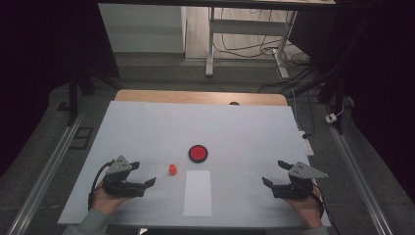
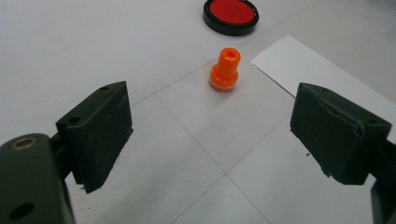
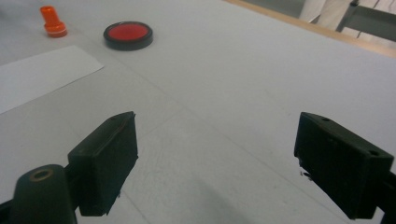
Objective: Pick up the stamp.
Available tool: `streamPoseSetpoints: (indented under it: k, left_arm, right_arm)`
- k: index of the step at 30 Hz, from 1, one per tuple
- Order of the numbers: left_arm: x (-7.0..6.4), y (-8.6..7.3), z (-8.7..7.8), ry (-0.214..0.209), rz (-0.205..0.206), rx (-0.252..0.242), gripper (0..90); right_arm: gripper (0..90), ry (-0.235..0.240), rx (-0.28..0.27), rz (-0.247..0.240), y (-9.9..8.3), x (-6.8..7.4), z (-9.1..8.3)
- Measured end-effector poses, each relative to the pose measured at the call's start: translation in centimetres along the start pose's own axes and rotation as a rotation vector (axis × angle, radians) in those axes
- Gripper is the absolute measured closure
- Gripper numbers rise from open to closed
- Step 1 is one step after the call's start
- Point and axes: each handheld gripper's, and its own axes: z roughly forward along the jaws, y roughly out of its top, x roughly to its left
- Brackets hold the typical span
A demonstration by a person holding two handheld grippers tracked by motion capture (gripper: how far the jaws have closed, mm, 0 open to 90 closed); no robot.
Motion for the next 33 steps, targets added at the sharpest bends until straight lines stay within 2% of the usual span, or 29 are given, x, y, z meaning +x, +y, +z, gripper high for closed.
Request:
streamPoseSetpoints:
  k: [3,6,12,22,33]
  left_arm:
    - [0.06,-0.06,-0.15,0.004,-0.002,-0.005,13.3]
    - [-0.23,-0.21,-0.30,0.011,0.017,-0.006,13.4]
    - [-0.35,-0.37,-0.44,0.005,0.010,-0.015,13.7]
    - [-0.34,-0.37,-0.22,0.001,0.018,-0.005,14.6]
    - [-0.59,0.50,0.00,0.000,0.034,-0.002,15.4]
  right_arm:
    - [14.8,0.004,0.010,-0.003,-0.22,0.07,0.12]
    - [17.0,0.004,0.019,-0.028,-0.08,0.32,0.20]
    - [20.2,0.001,0.008,0.000,-0.15,0.35,0.02]
    - [22.2,-0.013,0.003,-0.004,-0.20,0.17,0.04]
    - [23.3,0.016,0.017,-0.015,-0.29,0.45,0.60]
